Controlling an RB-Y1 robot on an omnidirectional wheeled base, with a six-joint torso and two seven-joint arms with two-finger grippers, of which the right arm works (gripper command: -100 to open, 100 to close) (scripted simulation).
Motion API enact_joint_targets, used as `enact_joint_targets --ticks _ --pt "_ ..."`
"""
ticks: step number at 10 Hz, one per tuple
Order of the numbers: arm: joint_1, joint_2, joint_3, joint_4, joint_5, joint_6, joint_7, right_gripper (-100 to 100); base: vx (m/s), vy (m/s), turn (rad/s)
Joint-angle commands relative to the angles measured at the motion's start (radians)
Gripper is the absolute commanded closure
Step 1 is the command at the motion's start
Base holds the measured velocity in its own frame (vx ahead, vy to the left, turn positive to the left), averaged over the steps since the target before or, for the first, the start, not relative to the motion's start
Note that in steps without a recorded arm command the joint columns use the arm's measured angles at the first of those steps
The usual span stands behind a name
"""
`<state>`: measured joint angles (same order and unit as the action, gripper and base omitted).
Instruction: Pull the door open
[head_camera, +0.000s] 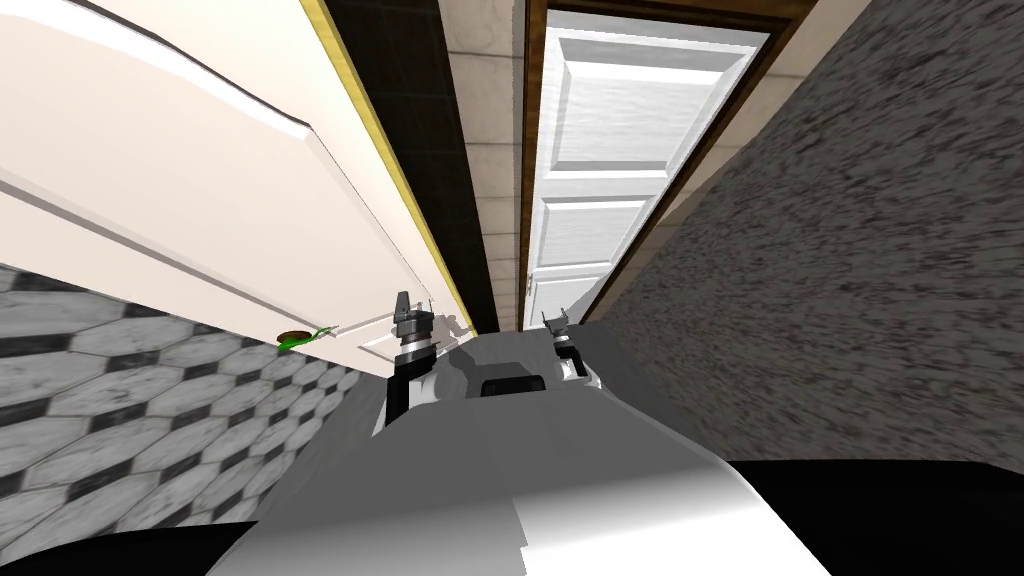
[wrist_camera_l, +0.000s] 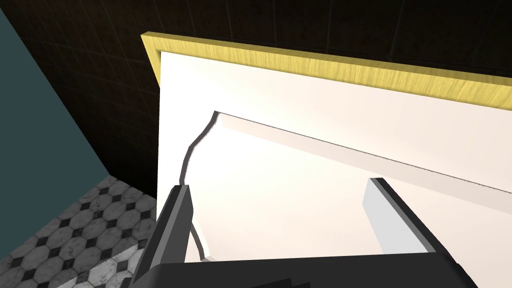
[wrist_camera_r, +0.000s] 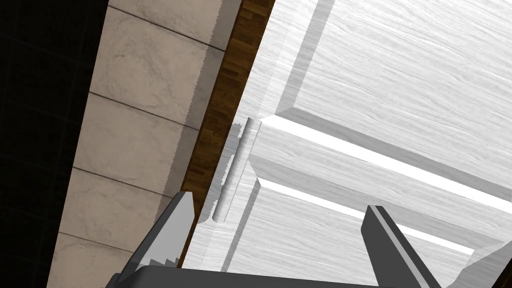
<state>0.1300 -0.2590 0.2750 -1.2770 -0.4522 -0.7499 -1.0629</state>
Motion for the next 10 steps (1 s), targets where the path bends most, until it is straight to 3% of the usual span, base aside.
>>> enact_joint_targets --ticks 1,10 --pt "-0.011 -0.007 0.013 0.039 -0.017 -0.007 -0.037 -100 0.115 0.027 0.045" --pt "-0.075 -0.050 0.074 0.249 -0.101 -0.049 -0.219 -100 0.105 0.016 0.047"
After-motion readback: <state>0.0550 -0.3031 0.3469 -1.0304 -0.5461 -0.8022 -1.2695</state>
